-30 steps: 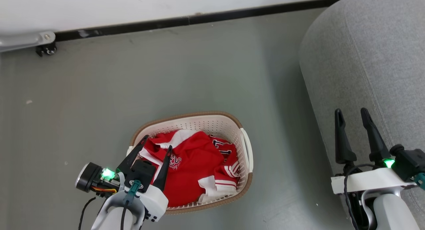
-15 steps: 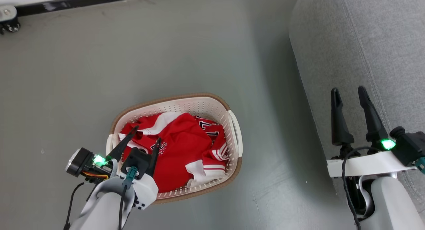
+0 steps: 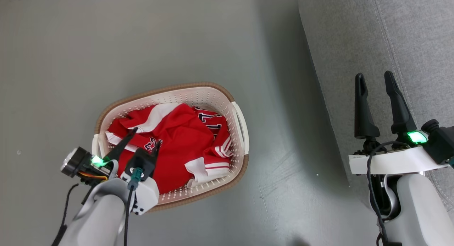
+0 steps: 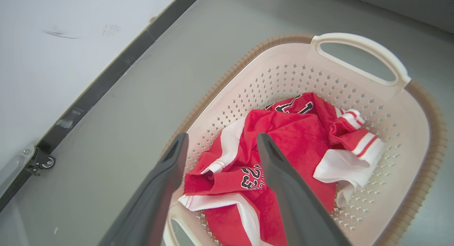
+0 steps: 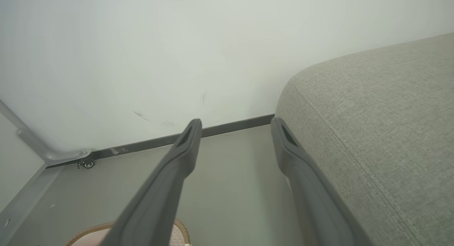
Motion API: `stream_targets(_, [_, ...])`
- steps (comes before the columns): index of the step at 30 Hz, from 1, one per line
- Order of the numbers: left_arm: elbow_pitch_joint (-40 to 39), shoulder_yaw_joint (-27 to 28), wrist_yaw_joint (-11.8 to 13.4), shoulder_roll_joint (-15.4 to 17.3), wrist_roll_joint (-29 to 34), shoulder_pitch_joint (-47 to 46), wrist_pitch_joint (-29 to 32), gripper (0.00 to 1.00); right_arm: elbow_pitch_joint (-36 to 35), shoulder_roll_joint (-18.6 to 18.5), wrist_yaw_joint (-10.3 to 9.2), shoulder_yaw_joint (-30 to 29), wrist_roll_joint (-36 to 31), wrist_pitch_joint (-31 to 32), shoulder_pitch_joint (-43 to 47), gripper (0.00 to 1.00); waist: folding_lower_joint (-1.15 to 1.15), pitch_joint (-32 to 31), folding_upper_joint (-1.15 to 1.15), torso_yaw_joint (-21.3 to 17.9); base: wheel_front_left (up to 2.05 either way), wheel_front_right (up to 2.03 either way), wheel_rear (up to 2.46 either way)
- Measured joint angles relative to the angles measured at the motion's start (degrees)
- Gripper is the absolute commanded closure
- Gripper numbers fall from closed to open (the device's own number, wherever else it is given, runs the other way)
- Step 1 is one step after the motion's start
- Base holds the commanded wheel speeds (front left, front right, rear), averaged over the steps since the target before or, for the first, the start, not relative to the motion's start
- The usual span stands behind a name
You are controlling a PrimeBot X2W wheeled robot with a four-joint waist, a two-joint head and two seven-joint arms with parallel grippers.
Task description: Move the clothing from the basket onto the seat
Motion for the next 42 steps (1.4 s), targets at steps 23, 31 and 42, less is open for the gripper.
stream_targets(23, [8.8,-3.3,2.8,2.6,6.5,-8.5,2.3,0.00,-1.1,-0.1,0.00,1.3,2.0,0.0,-4.4,0.00,0.00,7.7,0.00,-2.9,0.00,0.00,0.00])
stream_targets(31, [11.2,-4.9,4.1,3.1,9.1,-11.1,4.1,0.00,-1.1,-0.1,0.00,1.5,2.5,0.0,-5.3,0.00,0.00,9.4,0.00,-3.5,0.00,0.00,0.00])
stream_targets(42, [14.7,-7.1,6.2,3.3,12.8,-14.2,7.6,0.00,-1.1,-0.1,0.00,1.7,3.0,0.0,-5.7,0.00,-0.01,10.8,0.00,-4.5,0.00,0.00,0.00])
